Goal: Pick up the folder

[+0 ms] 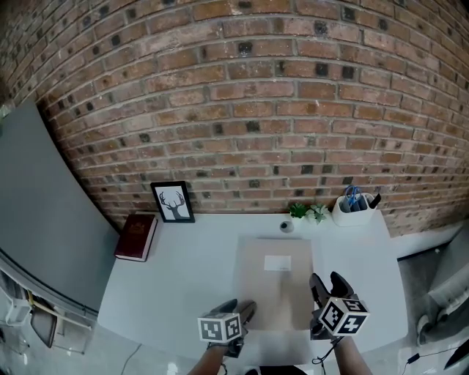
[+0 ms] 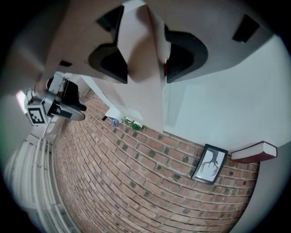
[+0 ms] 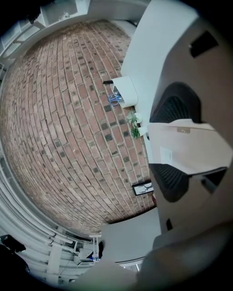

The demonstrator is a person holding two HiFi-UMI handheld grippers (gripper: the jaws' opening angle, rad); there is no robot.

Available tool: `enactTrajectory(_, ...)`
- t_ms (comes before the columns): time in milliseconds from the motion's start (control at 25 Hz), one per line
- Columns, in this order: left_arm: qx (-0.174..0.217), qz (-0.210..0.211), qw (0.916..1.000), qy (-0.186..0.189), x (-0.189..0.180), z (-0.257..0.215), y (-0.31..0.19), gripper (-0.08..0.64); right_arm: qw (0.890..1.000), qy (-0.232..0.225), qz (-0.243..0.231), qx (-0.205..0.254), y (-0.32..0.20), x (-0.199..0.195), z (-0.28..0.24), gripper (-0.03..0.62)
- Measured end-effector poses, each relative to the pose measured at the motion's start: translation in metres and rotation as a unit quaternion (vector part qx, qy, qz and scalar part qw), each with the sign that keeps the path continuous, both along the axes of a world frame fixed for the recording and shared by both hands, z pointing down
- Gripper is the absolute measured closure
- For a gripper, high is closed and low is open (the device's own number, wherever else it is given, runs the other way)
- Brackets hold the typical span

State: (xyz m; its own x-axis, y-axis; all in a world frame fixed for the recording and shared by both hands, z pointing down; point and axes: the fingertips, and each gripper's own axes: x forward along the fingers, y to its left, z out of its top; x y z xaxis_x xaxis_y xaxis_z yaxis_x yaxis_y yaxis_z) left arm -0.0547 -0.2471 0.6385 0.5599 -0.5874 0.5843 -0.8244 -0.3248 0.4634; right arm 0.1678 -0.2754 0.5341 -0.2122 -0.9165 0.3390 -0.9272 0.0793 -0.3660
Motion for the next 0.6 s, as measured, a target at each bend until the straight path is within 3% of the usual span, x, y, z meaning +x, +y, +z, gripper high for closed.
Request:
enactTrajectory(400, 0.000, -0.007, 0.9999, -0.008, -0.001, 0.002, 0.001, 0.308, 0.998, 0.033, -0.029, -0.048, -0.034, -0.003, 0.039, 0.322)
enactTrajectory(600, 0.000, -0.007, 0.9999, -0.008, 0.000, 0.002, 0.000, 0.309, 0.996, 0.017, -0.013, -0.086, -0.055, 0.001, 0.068, 0.310)
